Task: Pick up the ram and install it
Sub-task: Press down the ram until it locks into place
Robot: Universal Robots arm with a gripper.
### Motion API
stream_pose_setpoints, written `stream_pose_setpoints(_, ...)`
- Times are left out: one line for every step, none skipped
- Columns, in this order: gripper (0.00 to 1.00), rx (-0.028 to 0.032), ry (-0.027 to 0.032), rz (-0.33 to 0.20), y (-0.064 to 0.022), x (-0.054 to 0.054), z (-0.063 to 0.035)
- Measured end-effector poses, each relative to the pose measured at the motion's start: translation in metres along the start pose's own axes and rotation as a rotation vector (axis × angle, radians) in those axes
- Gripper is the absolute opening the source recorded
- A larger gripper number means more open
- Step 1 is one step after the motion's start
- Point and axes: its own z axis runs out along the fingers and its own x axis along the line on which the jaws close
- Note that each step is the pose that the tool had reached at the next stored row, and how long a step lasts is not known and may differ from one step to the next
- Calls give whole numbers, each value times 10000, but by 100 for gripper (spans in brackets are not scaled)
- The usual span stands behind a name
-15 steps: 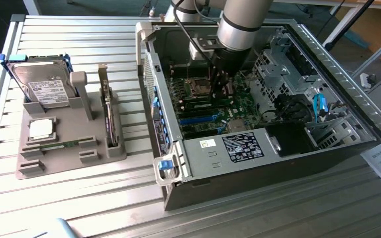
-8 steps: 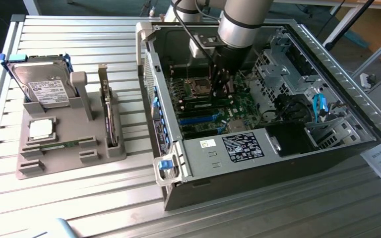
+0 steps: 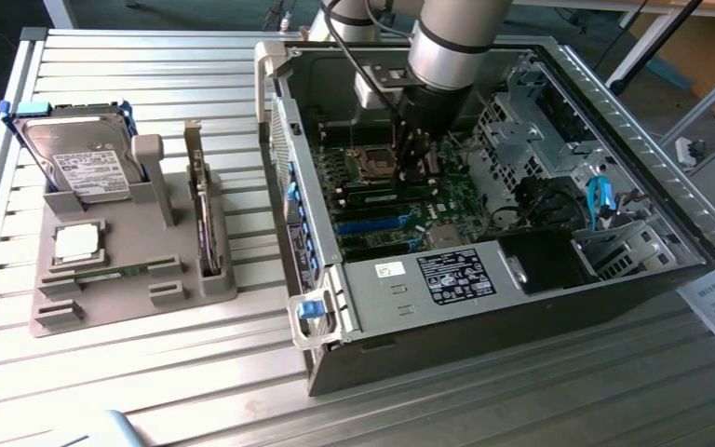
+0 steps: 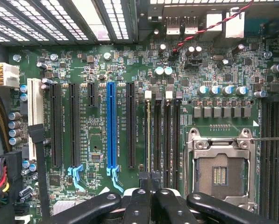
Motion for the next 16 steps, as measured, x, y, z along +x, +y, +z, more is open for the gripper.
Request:
stream_pose_setpoints(11, 0, -1, 0, 13, 0, 0)
stream_pose_setpoints(11, 1, 0, 0, 27, 1, 0)
stream_pose_setpoints(11, 4, 0, 0, 41, 1, 0)
stream_pose_setpoints(11, 12, 0, 0, 69, 1, 1)
stream_pose_setpoints(11, 14, -1, 0, 82, 1, 1)
stream_pose_setpoints(11, 15, -1, 0, 93, 1, 1)
stream_pose_setpoints(11, 16, -1, 0, 103, 1, 1)
stream_pose_setpoints(11, 17, -1, 1, 111, 0, 1)
stream_pose_setpoints(11, 17, -1, 0, 120, 0, 1)
stream_pose_setpoints(11, 19, -1, 0, 139, 1, 1)
stream_pose_setpoints(11, 23, -1, 1, 166, 0, 2)
stream_pose_setpoints(11, 25, -1, 0, 183, 0, 2)
stream_pose_setpoints(11, 25, -1, 1, 197, 0, 2)
stream_pose_setpoints(11, 26, -1, 1, 211, 0, 2)
stream_pose_setpoints(11, 26, -1, 0, 228, 0, 2)
stream_pose_setpoints(11, 28, 2, 2, 255, -1, 2)
